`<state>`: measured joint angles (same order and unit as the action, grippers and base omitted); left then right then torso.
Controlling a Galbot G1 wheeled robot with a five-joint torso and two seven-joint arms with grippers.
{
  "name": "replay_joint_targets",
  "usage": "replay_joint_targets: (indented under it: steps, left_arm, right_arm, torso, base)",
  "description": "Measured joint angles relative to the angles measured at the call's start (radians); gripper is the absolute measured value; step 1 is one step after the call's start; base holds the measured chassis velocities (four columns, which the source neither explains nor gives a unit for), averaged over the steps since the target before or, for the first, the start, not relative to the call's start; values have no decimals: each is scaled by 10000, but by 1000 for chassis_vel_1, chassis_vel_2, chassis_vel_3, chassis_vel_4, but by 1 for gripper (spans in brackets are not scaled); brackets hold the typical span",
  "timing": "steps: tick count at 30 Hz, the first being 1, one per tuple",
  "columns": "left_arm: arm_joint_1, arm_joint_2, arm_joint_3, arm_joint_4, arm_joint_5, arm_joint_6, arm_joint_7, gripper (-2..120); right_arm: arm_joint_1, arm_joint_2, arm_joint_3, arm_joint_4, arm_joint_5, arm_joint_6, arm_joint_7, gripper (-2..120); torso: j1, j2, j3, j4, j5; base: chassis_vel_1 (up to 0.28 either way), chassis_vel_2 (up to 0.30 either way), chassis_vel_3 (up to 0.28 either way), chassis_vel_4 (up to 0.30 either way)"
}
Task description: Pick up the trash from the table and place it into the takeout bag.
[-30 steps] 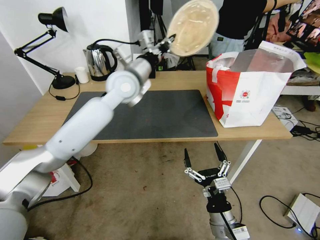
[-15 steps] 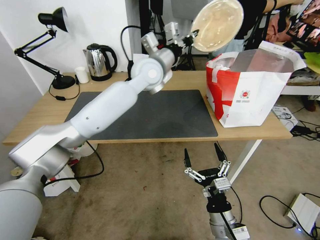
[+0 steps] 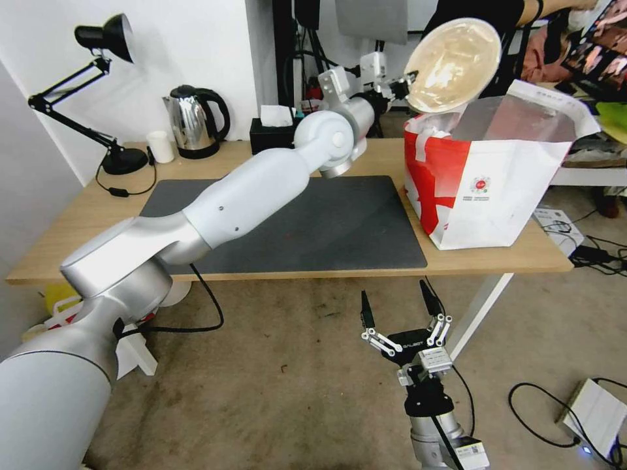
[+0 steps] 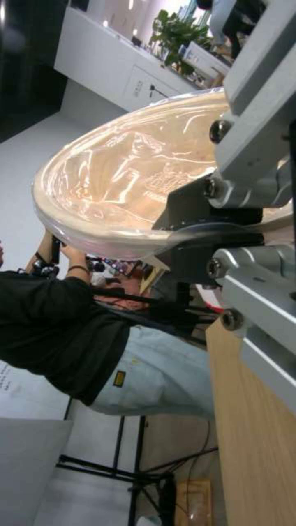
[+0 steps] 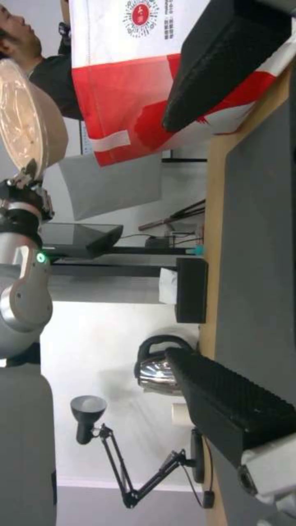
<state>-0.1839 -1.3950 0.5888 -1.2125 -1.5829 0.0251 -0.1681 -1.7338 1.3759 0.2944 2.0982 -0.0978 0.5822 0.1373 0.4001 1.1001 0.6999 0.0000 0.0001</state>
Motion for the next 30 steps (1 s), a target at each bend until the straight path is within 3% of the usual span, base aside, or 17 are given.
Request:
replay_joint_targets:
  steps: [30]
  left_arm:
    - [274, -1006, 730, 1262, 651, -124, 719, 1]
  right_arm:
    - [0, -1, 0, 0, 1, 0, 0, 100]
  torso:
    - [-1, -1, 1, 1, -2]
  base:
    - [0, 0, 0, 0]
